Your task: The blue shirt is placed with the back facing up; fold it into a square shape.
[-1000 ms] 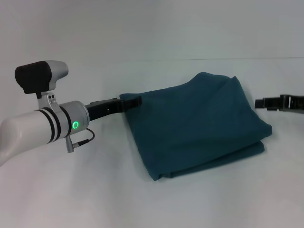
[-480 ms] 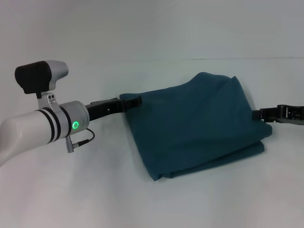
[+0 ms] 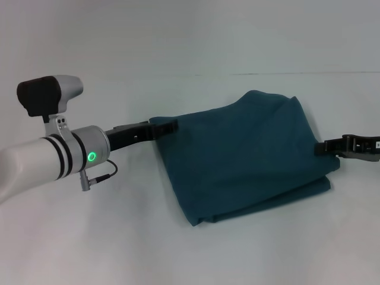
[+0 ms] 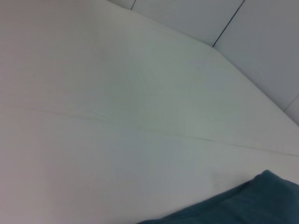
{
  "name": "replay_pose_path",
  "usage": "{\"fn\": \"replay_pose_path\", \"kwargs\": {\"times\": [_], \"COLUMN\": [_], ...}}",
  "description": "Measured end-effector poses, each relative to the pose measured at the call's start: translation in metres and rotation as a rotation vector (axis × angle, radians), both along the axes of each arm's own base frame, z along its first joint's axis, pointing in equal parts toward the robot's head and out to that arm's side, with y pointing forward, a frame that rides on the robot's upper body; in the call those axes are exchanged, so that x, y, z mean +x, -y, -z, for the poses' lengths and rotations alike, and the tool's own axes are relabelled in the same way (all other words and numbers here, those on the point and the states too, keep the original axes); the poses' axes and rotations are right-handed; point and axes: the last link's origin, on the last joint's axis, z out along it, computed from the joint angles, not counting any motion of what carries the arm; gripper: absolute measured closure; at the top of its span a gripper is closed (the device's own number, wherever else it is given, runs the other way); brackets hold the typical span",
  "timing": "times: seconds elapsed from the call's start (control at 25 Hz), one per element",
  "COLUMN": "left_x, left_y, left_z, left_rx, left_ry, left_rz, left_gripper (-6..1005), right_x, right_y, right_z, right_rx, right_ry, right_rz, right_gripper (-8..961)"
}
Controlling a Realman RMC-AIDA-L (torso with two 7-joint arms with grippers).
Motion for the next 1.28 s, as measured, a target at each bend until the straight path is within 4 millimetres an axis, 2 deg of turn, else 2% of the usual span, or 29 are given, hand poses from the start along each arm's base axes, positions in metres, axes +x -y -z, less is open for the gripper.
{"fn": "replay_pose_path", "kwargs": {"times": [0.28, 0.4, 0.6, 0.8, 1.28], "left_x": [0.002, 0.004, 0.008, 0.014, 0.019], "left_y": [0.024, 0.037, 0.054, 0.065, 0.064], "left_z": [-0.023, -0.032, -0.032, -0.022, -0.021], "left_rx": [-0.047, -0.075, -0.149, -0.235, -0.243], "left_ry": [0.08, 0.088, 0.059, 0.018, 0.016], "left_rz": [0.2, 0.295, 0.433, 0.529, 0.547], "left_gripper": [112, 112, 112, 111, 111], "right_x": [0.0, -0.001, 0.001, 0.004, 0.021], "right_y": [0.002, 0.003, 0.007, 0.014, 0.029], "right_z": [0.001, 0.001, -0.003, -0.007, -0.009], "right_rx": [-0.008, -0.011, -0.009, -0.019, -0.027], "right_ry": [-0.008, -0.009, -0.036, -0.064, -0.068], "right_rz": [-0.005, -0.011, -0.007, -0.003, 0.051], "right_gripper": [614, 847, 940, 939, 940]}}
